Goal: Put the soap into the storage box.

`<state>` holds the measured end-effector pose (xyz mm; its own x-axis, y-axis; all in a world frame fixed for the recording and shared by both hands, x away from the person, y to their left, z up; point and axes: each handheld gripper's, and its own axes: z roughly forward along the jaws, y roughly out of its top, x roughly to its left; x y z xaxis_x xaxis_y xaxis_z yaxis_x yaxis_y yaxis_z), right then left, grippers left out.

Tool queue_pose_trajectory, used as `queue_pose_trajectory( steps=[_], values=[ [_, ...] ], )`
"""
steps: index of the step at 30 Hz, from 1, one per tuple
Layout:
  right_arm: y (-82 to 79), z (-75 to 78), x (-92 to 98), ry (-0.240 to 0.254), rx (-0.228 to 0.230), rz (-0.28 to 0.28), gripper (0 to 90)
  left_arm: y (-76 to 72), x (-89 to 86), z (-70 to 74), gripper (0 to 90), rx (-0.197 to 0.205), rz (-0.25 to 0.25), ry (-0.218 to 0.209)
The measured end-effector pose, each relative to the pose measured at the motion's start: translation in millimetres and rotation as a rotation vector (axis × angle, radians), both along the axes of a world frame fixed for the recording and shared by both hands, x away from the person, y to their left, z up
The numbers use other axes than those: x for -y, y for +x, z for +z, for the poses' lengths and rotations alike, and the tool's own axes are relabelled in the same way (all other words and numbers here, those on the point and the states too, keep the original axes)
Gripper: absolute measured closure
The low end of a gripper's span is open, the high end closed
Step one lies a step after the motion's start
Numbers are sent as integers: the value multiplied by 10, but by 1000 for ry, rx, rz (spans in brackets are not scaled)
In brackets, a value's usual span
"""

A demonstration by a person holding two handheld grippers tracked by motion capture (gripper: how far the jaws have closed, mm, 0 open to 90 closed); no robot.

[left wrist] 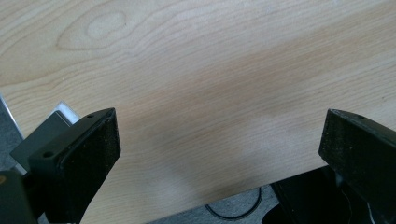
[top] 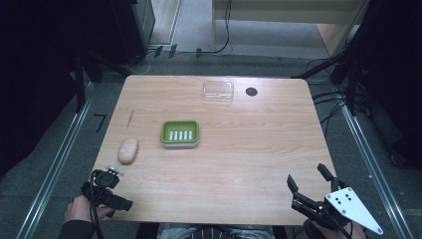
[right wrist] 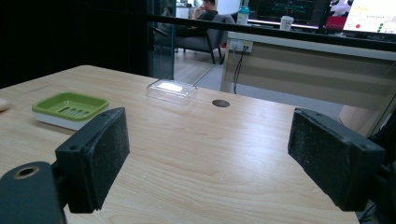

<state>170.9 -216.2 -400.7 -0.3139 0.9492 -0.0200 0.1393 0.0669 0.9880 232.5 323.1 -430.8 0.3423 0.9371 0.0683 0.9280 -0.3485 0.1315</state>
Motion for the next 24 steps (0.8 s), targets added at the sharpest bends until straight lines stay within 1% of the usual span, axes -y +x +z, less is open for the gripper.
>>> queue_pose_trajectory(
  steps=[1, 4, 6, 8, 13, 14, 19, 22, 24],
  values=[
    [0, 0, 0, 0, 0, 0, 132, 6, 4, 4, 0, 7, 1, -2],
    [2, 0, 0, 0, 0, 0, 133, 23, 17, 8, 0, 12, 1, -4],
    [5, -1, -6, -2, 1, 3, 133, 39, 20, 10, 0, 5, -6, -6],
    [13, -1, -4, -2, 1, 2, 132, 47, 23, 16, 0, 11, -5, -8],
    [13, -2, -9, -4, 0, 7, 132, 85, 40, 37, 0, 12, -7, -7],
    [15, -3, -3, -4, 1, 6, 132, 95, 45, 46, 0, 18, -5, -5],
    [30, -6, -11, -3, -4, 12, 132, 173, 57, 88, 0, 30, -5, -5],
    [37, -4, -15, -6, -3, 12, 133, 218, 77, 84, 0, 35, -12, -4],
    [36, -1, -21, -4, 1, 13, 132, 233, 85, 82, 0, 28, -17, -3]
  ],
)
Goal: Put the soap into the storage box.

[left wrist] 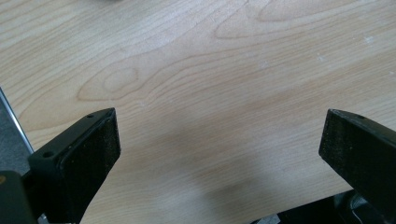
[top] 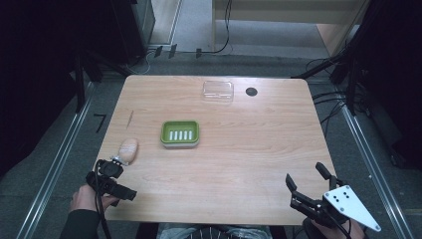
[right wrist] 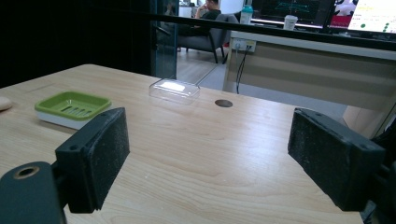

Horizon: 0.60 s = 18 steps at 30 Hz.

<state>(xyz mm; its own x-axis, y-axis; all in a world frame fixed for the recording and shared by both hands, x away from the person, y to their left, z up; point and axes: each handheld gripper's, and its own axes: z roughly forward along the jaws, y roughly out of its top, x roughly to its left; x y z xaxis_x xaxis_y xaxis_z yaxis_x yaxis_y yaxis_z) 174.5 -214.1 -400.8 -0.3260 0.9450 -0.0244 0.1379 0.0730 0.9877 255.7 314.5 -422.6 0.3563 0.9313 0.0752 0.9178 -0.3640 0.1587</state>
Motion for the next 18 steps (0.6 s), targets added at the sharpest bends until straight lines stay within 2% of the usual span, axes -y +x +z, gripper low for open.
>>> queue_pose_trajectory(
  steps=[6, 18],
  values=[
    [5, 5, -28, -3, -2, 8, 132, 12, -41, 12, 0, 6, 9, -8],
    [43, 8, -66, -12, -2, 23, 132, 137, -129, 36, 0, 24, 23, -27]
  ],
)
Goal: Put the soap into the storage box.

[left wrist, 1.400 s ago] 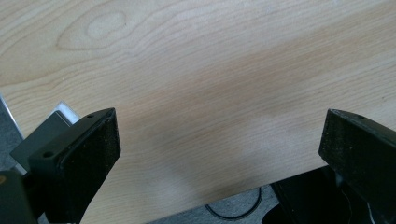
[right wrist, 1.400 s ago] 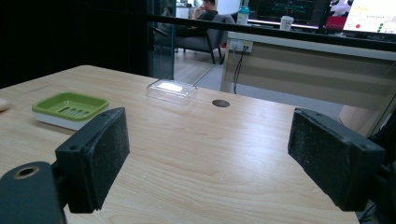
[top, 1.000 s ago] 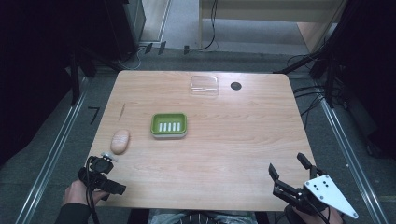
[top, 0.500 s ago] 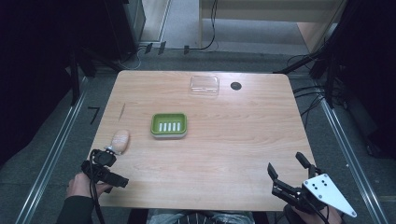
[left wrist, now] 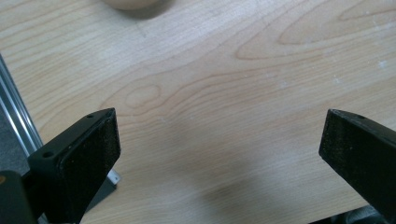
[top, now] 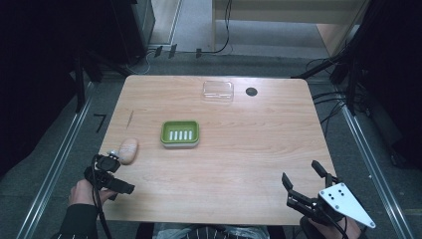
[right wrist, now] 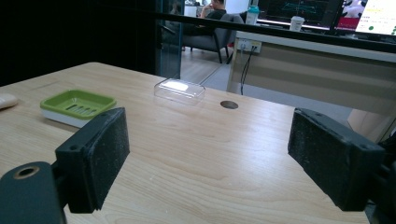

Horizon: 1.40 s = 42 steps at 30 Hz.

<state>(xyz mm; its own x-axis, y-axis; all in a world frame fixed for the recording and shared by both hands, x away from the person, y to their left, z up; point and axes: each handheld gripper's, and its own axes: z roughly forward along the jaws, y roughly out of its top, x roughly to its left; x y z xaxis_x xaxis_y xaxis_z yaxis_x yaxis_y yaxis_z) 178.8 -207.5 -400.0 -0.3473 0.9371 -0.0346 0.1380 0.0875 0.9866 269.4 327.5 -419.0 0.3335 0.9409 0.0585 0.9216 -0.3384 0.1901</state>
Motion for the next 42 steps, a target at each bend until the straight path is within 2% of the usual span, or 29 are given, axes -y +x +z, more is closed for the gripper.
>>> queue_pose_trajectory(
  steps=[8, 17, 27, 42],
  values=[
    [-6, -3, 25, 13, 2, -2, 132, 106, 56, 30, 0, 17, -14, 4],
    [-7, -2, 20, 9, 4, -3, 132, 311, 68, 15, 0, 31, -11, -12],
    [-8, 3, 7, 2, 9, 0, 132, 517, 46, -20, 0, 34, 6, -30],
    [-15, 0, 15, 6, 9, -2, 132, 801, -37, -20, 0, 58, 66, -59]
  ],
)
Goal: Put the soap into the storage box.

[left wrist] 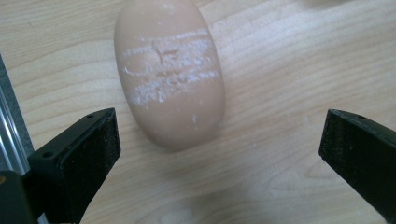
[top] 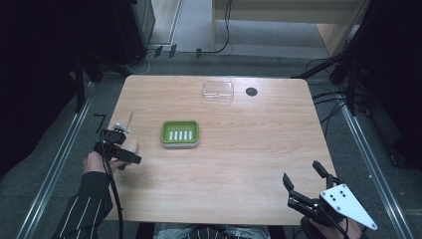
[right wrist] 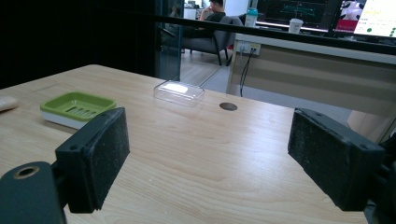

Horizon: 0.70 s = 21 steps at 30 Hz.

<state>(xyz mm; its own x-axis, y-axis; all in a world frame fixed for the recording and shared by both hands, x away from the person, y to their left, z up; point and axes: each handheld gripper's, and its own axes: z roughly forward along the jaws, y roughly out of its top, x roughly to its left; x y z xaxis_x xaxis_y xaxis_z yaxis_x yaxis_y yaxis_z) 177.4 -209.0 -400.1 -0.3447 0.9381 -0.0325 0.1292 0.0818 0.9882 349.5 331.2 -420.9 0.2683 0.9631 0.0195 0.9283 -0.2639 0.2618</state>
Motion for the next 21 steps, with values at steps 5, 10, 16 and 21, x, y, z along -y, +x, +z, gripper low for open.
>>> queue_pose_trajectory(
  steps=[5, 10, 16, 21],
  values=[
    [-2, 2, -5, -5, 2, 1, 132, 99, -53, -45, 0, -4, 22, -6],
    [0, 2, -6, -5, 1, 1, 132, 189, -89, -70, 0, -6, 42, -13],
    [-9, 2, -4, -3, 1, -1, 132, 320, -95, -146, 98, -14, 64, -3],
    [-4, 1, -4, -4, -1, -2, 133, 400, -74, -199, 144, -29, 69, 15]
  ],
)
